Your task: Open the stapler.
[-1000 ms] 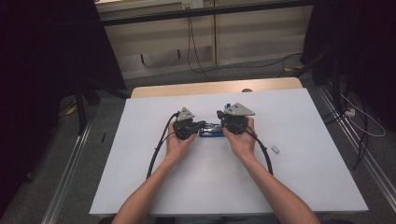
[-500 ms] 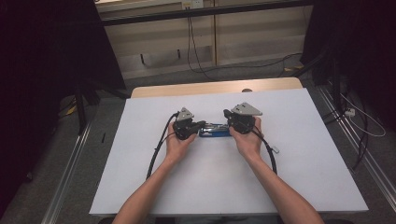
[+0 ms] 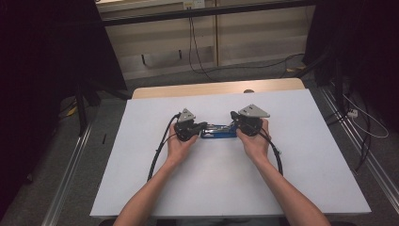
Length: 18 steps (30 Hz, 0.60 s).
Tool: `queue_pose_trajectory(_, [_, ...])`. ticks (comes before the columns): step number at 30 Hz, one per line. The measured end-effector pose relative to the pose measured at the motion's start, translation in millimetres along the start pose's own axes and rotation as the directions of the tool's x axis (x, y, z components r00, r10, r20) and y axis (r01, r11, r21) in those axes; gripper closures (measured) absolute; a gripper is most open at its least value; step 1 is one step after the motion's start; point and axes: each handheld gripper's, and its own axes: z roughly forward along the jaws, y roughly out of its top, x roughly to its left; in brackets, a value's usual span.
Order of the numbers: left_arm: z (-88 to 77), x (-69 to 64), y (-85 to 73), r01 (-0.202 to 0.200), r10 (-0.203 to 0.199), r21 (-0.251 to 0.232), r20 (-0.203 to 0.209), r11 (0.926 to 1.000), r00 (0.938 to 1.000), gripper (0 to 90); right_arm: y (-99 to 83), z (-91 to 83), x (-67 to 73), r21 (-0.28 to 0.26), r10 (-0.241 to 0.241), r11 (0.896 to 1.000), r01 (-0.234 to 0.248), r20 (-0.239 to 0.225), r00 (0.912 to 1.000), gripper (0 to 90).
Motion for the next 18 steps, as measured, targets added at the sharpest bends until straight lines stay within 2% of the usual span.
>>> queue_pose_trajectory(8, [-0.1, -0.4, 0.0, -0.001, 0.001, 0.001, -0.001, 1.0, 1.0, 90.0, -5.8, -3.8, -6.5, 0.013, 0.006, 1.0, -0.006, 0.003, 1.0, 90.0])
queue_pose_trajectory(18, [-0.1, -0.4, 0.0, -0.005, 0.005, 0.001, -0.003, 1.0, 1.0, 90.0, -11.8, -17.4, -27.4, 0.018, 0.027, 0.999, -0.028, 0.039, 0.9989, 90.0])
